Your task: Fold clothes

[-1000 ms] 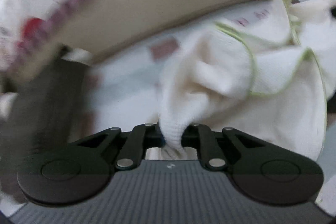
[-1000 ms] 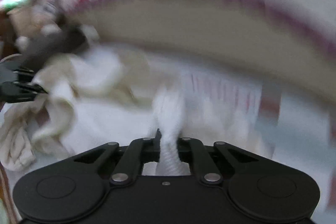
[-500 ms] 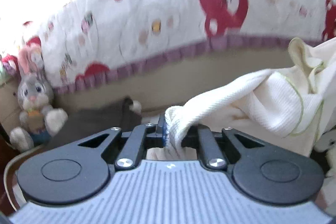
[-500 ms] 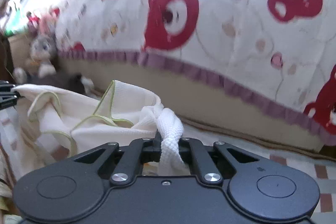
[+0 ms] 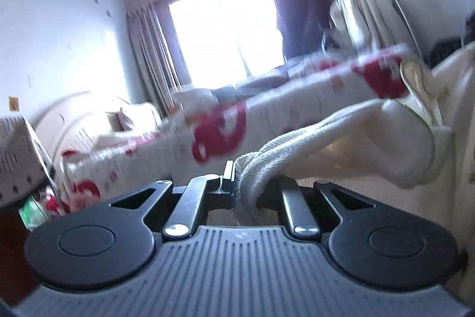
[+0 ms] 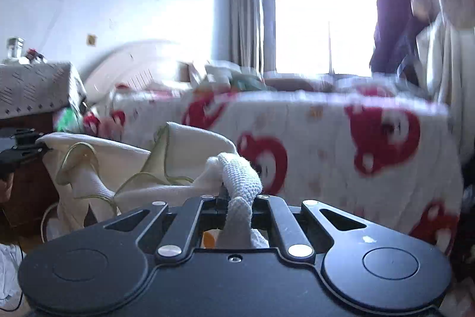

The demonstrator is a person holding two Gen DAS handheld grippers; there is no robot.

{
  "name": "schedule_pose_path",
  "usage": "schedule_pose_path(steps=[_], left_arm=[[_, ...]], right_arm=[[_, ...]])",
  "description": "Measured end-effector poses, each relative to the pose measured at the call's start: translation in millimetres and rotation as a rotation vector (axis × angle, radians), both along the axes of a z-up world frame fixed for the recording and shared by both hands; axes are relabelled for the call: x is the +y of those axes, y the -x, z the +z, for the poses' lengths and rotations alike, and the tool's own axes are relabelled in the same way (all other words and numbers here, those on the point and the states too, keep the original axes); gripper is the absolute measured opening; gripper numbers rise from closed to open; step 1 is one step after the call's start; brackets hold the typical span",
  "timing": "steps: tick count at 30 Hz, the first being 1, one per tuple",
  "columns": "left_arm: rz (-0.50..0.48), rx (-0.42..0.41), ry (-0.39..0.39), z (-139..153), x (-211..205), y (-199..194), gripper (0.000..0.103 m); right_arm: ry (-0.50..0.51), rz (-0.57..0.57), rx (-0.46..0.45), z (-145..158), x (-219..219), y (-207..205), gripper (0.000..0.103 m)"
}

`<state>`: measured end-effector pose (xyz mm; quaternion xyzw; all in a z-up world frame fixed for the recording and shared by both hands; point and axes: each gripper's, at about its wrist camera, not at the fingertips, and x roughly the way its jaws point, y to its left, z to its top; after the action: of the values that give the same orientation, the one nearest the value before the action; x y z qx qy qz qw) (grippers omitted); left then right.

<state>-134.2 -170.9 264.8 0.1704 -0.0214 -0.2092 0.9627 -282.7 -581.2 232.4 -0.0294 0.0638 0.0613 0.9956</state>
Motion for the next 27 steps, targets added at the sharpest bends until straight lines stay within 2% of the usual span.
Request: schedule_pose_path(steps=[3,5,7,9,12,15,17,18,20,21,22,23,24,25,27], left_arm=[[-0.010,0.006,0.068,31.8,8.1,-0.7,0.010],[-0.012,0.024,0.069,32.2,6.8,-6.3,0.010],[-0.008,0.061,0.046,17.8,-0.7,-20.3,0.010],[-0.005,0.137,0.023,-9.9,-11.3,-44.1,0.010],[0.008,0.289,0.009,-66.3,-32.0,-95.8,0.010],[0.084,0.328,-0.042,-122.4,-56.7,-141.5,0.010],[0.121,0.344,-0.057,-151.1,-76.0,-173.6,0.010],[0.139,0.355,-0.042,-160.0,-84.2,-190.9,0.010],[0.187,0.375,0.027,-178.3,-99.1,-230.3,0.012],[0.212,0.387,0.061,-188.4,-106.8,-249.8,0.017],[0.243,0.407,0.082,-203.2,-115.1,-268.6,0.038],[0.275,0.435,0.072,-219.8,-121.5,-286.7,0.049],[0.303,0.464,0.057,-237.2,-127.8,-303.4,0.056],[0.314,0.501,0.022,-257.6,-133.0,-313.6,0.056],[0.302,0.579,-0.047,-294.8,-135.2,-313.7,0.056]], right_arm=[[0.005,0.062,-0.028,25.2,3.7,10.1,0.006],[-0.008,0.097,-0.019,30.4,-0.3,12.3,0.006],[-0.030,0.115,0.021,23.8,-7.9,4.1,0.006],[-0.063,0.107,0.081,4.7,-16.5,-17.2,0.006],[-0.121,0.071,0.208,-41.3,-32.9,-65.0,0.006],[-0.226,0.006,0.364,-88.8,-50.3,-119.8,0.006],[-0.223,-0.030,0.424,-113.3,-53.3,-162.2,0.006],[-0.221,-0.048,0.454,-125.4,-54.8,-183.4,0.006],[-0.248,-0.098,0.443,-141.3,-61.8,-225.1,0.006],[-0.261,-0.123,0.437,-149.3,-65.4,-245.9,0.007],[-0.278,-0.162,0.423,-162.0,-71.7,-264.4,0.013],[-0.294,-0.202,0.409,-174.7,-78.1,-282.8,0.032],[-0.310,-0.241,0.395,-187.4,-84.4,-301.2,0.042],[-0.287,-0.275,0.412,-201.6,-87.5,-313.3,0.049],[-0.238,-0.340,0.460,-230.1,-91.0,-326.4,0.049]])
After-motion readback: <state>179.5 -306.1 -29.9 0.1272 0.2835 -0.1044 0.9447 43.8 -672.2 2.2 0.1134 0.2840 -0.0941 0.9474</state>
